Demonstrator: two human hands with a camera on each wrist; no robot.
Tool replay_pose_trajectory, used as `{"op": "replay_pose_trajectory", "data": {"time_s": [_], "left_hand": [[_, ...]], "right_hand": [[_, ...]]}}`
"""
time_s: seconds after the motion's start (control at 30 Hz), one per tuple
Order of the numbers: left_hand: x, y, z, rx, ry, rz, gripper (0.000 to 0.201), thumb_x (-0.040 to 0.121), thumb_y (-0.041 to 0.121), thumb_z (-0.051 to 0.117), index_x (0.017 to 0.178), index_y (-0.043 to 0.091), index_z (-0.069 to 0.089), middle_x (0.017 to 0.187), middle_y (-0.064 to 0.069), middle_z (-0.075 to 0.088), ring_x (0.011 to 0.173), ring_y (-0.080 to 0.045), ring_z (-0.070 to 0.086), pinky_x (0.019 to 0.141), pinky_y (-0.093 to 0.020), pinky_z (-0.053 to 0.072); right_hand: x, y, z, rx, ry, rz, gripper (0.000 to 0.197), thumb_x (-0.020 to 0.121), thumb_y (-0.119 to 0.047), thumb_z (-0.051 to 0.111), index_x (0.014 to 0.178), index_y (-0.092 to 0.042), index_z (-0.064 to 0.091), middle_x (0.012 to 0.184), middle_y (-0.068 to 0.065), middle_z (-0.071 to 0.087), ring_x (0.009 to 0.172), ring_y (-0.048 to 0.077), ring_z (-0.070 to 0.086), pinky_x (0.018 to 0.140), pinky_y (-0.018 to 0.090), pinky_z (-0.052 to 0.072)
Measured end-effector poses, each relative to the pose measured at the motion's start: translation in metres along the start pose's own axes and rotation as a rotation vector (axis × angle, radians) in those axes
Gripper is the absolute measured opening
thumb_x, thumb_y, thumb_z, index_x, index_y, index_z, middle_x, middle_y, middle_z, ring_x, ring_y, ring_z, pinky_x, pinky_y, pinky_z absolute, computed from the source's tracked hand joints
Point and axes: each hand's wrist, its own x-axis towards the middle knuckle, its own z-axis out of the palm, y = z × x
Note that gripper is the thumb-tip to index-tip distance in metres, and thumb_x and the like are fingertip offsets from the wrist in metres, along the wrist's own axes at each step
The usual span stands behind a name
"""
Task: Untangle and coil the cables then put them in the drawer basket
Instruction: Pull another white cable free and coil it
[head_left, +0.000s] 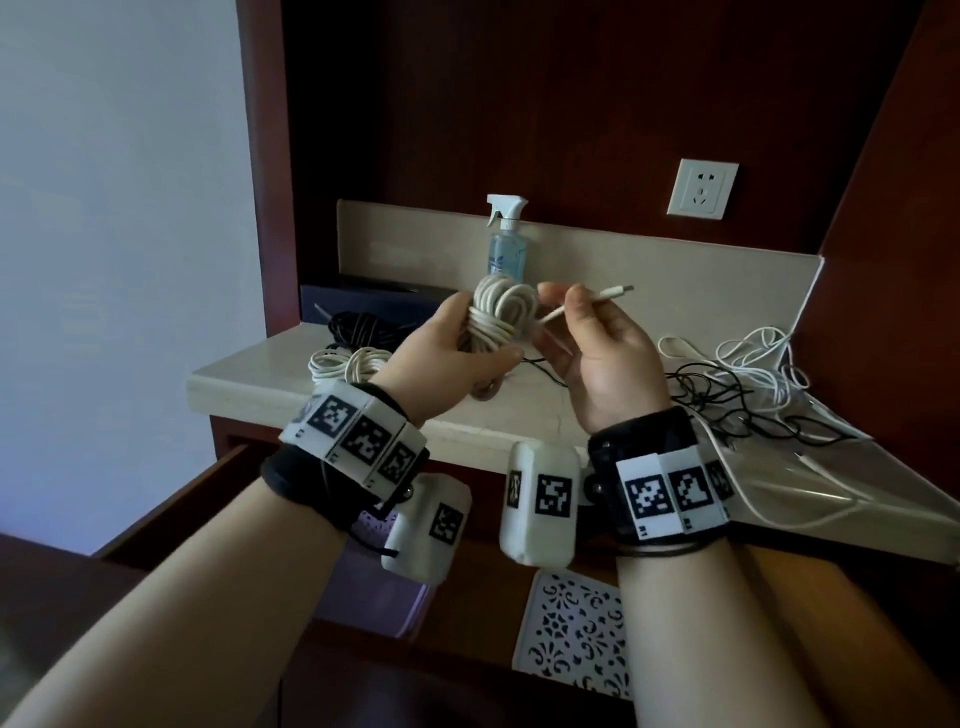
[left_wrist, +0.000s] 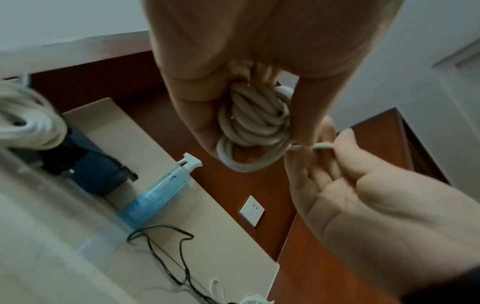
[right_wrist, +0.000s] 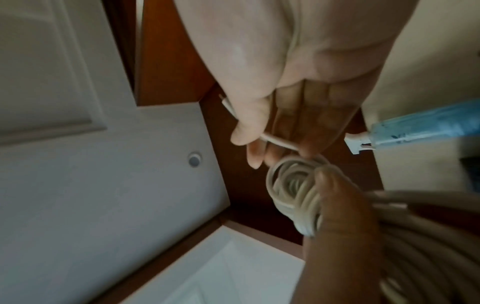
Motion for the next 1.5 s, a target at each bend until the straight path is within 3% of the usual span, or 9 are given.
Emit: {"op": "replay_pose_trajectory", "data": {"time_s": [0.1, 0.2, 0.4, 0.57, 0.7, 0.8, 1.13, 1.3, 1.5], "left_hand": [[-0.006, -0.007, 0.005, -0.127, 0.005, -0.032, 0.036, 0.069, 0.029, 0.075, 0.099, 0.025, 0.055, 0.087, -0.008, 0.059, 0.071, -0.019, 0.057, 0.063, -0.03, 0.042], [-0.014, -0.013, 0.01, -0.304, 0.001, -0.065, 0.026, 0.083, 0.008, 0.068, 0.105, 0.01, 0.055, 0.062, 0.005, 0.059, 0.055, -0.012, 0.054, 0.059, -0.032, 0.042], [-0.024, -0.023, 0.011, -0.363, -0.002, -0.103, 0.036, 0.083, 0.004, 0.066, 0.118, 0.004, 0.055, 0.058, 0.008, 0.058, 0.053, -0.01, 0.053, 0.061, -0.032, 0.042], [-0.029, -0.028, 0.009, -0.347, 0.027, -0.107, 0.039, 0.083, 0.004, 0.066, 0.12, 0.008, 0.056, 0.066, 0.008, 0.06, 0.058, -0.009, 0.055, 0.064, -0.031, 0.043], [-0.033, -0.031, 0.01, -0.325, 0.021, -0.118, 0.035, 0.084, 0.006, 0.066, 0.117, 0.009, 0.057, 0.066, 0.009, 0.06, 0.059, -0.008, 0.054, 0.062, -0.027, 0.042], [-0.034, -0.031, 0.008, -0.292, 0.036, -0.125, 0.037, 0.081, 0.008, 0.068, 0.116, 0.012, 0.06, 0.071, 0.01, 0.062, 0.063, -0.007, 0.057, 0.062, -0.024, 0.042], [-0.042, -0.009, 0.009, 0.106, 0.034, -0.037, 0.047, 0.071, 0.033, 0.077, 0.113, 0.031, 0.057, 0.094, 0.012, 0.065, 0.08, -0.004, 0.061, 0.066, -0.019, 0.045], [-0.042, -0.004, 0.011, 0.218, -0.027, -0.019, 0.045, 0.07, 0.034, 0.079, 0.107, 0.029, 0.055, 0.085, 0.018, 0.058, 0.069, 0.008, 0.055, 0.058, -0.004, 0.041], [-0.039, 0.0, 0.009, 0.216, -0.06, -0.012, 0.044, 0.072, 0.028, 0.079, 0.11, 0.028, 0.057, 0.082, 0.013, 0.059, 0.06, 0.005, 0.056, 0.052, -0.009, 0.044]], "right_hand": [[-0.01, 0.004, -0.005, -0.104, 0.141, -0.031, 0.018, 0.096, -0.018, 0.046, 0.091, -0.017, 0.063, 0.061, -0.011, 0.064, 0.063, 0.0, 0.059, 0.06, 0.015, 0.048], [-0.018, 0.009, -0.009, -0.538, 0.211, -0.169, 0.013, 0.095, -0.021, 0.049, 0.107, -0.015, 0.053, 0.058, -0.01, 0.061, 0.057, -0.005, 0.058, 0.058, 0.009, 0.041], [-0.03, 0.004, -0.013, -0.858, 0.075, -0.186, 0.024, 0.096, -0.024, 0.049, 0.083, -0.014, 0.067, 0.064, -0.011, 0.062, 0.052, -0.002, 0.051, 0.061, 0.016, 0.04], [-0.039, -0.002, -0.014, -0.982, -0.084, -0.153, 0.018, 0.095, -0.017, 0.048, 0.109, -0.018, 0.06, 0.071, -0.015, 0.063, 0.06, 0.001, 0.056, 0.064, 0.012, 0.044], [-0.043, -0.004, -0.016, -1.041, -0.081, -0.244, 0.006, 0.089, -0.014, 0.058, 0.085, -0.014, 0.053, 0.071, -0.013, 0.067, 0.061, -0.007, 0.056, 0.06, 0.007, 0.039], [-0.046, -0.002, -0.02, -1.094, -0.103, -0.234, 0.013, 0.084, -0.013, 0.064, 0.074, -0.019, 0.059, 0.076, -0.011, 0.068, 0.07, 0.004, 0.061, 0.064, 0.01, 0.042], [-0.051, -0.007, -0.022, -1.27, -0.025, -0.42, 0.009, 0.08, -0.008, 0.065, 0.073, -0.012, 0.067, 0.068, 0.0, 0.067, 0.054, 0.013, 0.05, 0.054, 0.022, 0.039], [-0.053, -0.01, -0.021, -1.407, -0.086, -0.347, 0.006, 0.081, -0.013, 0.062, 0.077, -0.015, 0.066, 0.07, 0.0, 0.067, 0.061, 0.016, 0.052, 0.052, 0.022, 0.036], [-0.047, -0.012, -0.022, -1.33, -0.048, -0.352, 0.002, 0.08, -0.018, 0.07, 0.079, -0.018, 0.072, 0.081, -0.003, 0.067, 0.073, 0.012, 0.055, 0.062, 0.02, 0.037]]}}
